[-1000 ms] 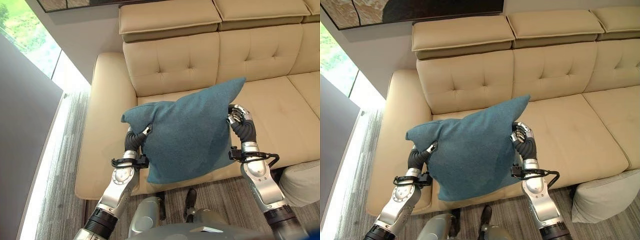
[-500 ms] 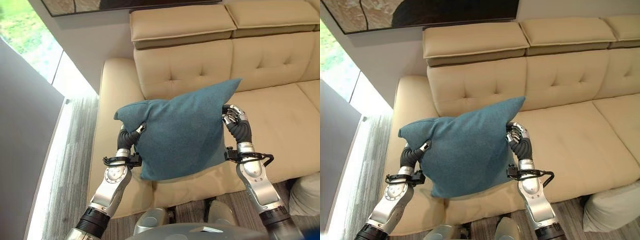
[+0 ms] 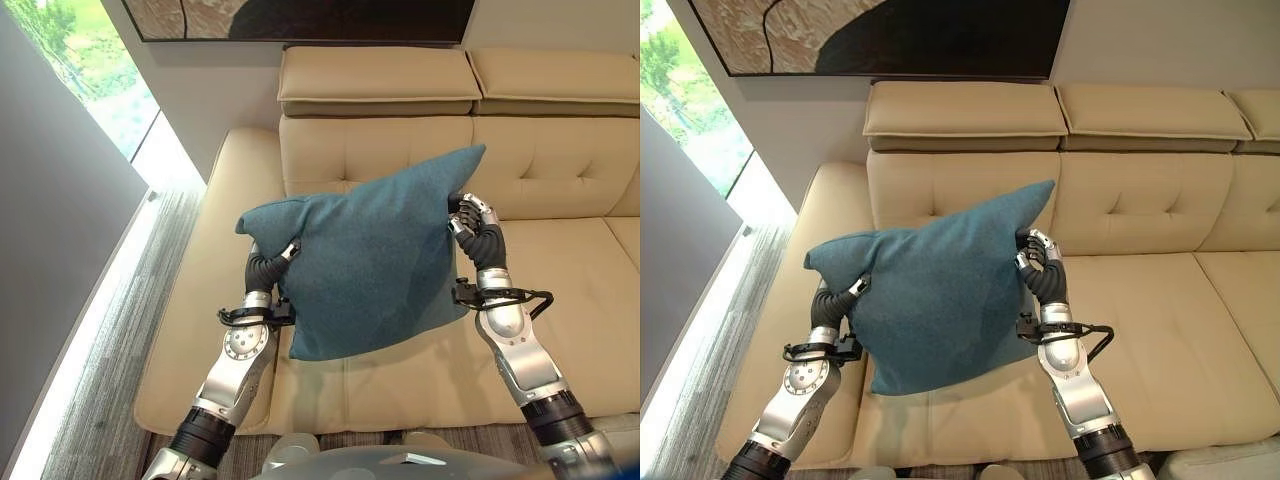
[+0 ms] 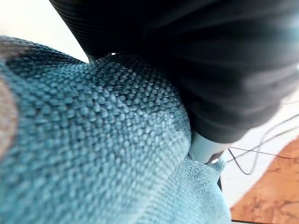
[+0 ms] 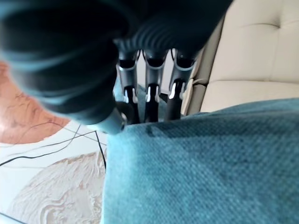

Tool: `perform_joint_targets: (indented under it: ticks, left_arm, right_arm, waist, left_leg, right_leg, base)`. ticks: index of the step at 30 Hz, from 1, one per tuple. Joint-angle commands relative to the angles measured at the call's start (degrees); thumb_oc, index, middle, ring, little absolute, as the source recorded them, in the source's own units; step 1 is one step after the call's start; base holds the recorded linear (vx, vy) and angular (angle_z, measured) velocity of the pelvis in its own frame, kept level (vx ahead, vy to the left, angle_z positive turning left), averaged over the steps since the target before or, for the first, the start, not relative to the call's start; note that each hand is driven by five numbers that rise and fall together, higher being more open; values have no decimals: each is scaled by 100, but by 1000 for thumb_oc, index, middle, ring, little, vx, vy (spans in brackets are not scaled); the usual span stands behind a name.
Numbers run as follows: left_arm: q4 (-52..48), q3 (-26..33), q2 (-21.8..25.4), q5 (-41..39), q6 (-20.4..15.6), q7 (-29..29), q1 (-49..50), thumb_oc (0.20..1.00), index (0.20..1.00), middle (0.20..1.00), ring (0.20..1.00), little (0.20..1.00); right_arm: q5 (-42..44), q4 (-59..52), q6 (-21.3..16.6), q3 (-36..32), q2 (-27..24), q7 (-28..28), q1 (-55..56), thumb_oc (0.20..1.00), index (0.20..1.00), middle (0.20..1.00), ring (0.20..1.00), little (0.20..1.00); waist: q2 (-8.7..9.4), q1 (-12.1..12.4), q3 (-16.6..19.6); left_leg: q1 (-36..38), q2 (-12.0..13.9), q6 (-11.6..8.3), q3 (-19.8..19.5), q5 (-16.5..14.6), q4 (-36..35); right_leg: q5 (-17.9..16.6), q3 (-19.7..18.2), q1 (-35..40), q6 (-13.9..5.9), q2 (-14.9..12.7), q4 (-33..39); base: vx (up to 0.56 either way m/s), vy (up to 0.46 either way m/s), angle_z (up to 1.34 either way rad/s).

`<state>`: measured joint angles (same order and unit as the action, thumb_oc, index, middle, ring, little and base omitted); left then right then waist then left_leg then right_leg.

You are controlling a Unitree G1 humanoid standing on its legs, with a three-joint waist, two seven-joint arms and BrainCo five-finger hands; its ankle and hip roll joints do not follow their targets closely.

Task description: Pick up all the scattered cushions and arrange them neatly on the sofa.

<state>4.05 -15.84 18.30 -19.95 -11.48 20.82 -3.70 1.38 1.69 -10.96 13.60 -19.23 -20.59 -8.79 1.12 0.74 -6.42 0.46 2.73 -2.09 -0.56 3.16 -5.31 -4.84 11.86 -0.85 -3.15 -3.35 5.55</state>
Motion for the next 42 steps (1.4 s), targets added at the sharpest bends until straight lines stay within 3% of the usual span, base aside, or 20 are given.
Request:
perform_joint_targets:
  ticks: [1, 4, 14, 19, 27, 37, 38, 39, 40, 42]
  left_arm:
    - [264, -338, -93, 238, -530, 403, -1517, 200, 200, 200, 200, 200]
    - [628, -447, -102, 205, -583, 660, -2197, 200, 200, 200, 200, 200]
    - [2443, -781, 710, -26, -815, 1220, -5143, 200, 200, 200, 200, 200]
    - [2913, -849, 910, -236, -888, 1183, -5654, 200, 200, 200, 200, 200]
    - [3830, -1135, 804, -381, -875, 1133, -6580, 200, 200, 200, 200, 200]
    - [4242, -1388, 810, -36, -728, 1112, -7175, 219, 219, 219, 219, 219]
    - [4282, -1408, 820, -38, -712, 1103, -7216, 642, 642, 642, 642, 642]
    - [4319, -1412, 828, -45, -696, 1098, -7242, 918, 918, 918, 918, 918]
    - [4398, -1437, 819, -53, -666, 1071, -7280, 1000, 1000, 1000, 1000, 1000]
    - [4394, -1433, 869, -51, -658, 1038, -7275, 1000, 1000, 1000, 1000, 1000]
  right_arm:
    - [-297, 117, -396, 441, 62, -355, -1115, 200, 200, 200, 200, 200]
    - [-337, 483, -379, 674, 112, -591, -1764, 200, 200, 200, 200, 200]
    - [-252, 2012, -190, 1210, -365, -1266, -4607, 200, 200, 200, 200, 200]
    - [-206, 2296, -147, 1319, -506, -1382, -5254, 200, 200, 200, 200, 200]
    - [-538, 2430, -64, 1422, -886, -1842, -6212, 200, 200, 200, 200, 200]
    - [-859, 2600, 20, 1471, -1000, -2081, -6562, 200, 200, 200, 200, 200]
    - [-819, 2663, 15, 1483, -994, -2054, -6572, 200, 200, 200, 200, 200]
    - [-772, 2736, 18, 1511, -992, -2026, -6581, 200, 200, 200, 200, 200]
    - [-737, 2828, 18, 1561, -1008, -1981, -6594, 228, 228, 228, 228, 228]
    - [-653, 2973, 47, 1634, -1089, -1896, -6648, 909, 909, 909, 909, 909]
  waist:
    - [-21, 86, 83]
    - [-56, 101, -60]
    - [-280, 95, -460]
    - [-426, 70, -532]
    - [-629, -96, -744]
    - [-669, -247, -804]
    - [-670, -248, -798]
    - [-669, -250, -793]
    - [-671, -254, -802]
    - [-685, -256, -825]
  left_leg:
    - [-93, -14, -140, 112, -417, 61]
    - [-323, 7, -167, 53, -324, 39]
    - [-1446, -97, -309, -49, 125, 31]
    - [-1637, -113, -363, -60, 173, 31]
    - [-2203, -177, -467, 34, 329, 31]
    - [-2672, -199, -460, 291, 333, 31]
    - [-2701, -197, -458, 313, 335, 31]
    - [-2718, -192, -458, 330, 336, 31]
    - [-2730, -192, -452, 335, 343, 31]
    - [-2743, -196, -455, 348, 351, 31]
  right_leg:
    - [533, 216, 12, -348, -164, -94]
    - [503, 229, -215, -329, -135, -92]
    - [379, 216, -1355, -280, -199, -454]
    - [451, 276, -1567, -278, -276, -655]
    - [427, 223, -2280, -315, -415, -994]
    - [220, -71, -2927, -417, -445, -996]
    - [203, -89, -2964, -420, -439, -983]
    - [184, -96, -2984, -425, -437, -962]
    - [165, -120, -2998, -426, -435, -944]
    - [140, -130, -3004, -436, -436, -917]
  base:
    - [-101, -26, 8]
    - [-104, -4, 16]
    - [-95, 18, 5]
    - [-6, 8, 7]
    - [-2, 24, 4]
    - [-11, 31, -11]
    - [0, 21, -16]
    - [5, 4, -8]
    - [9, 7, -5]
    - [7, 1, -6]
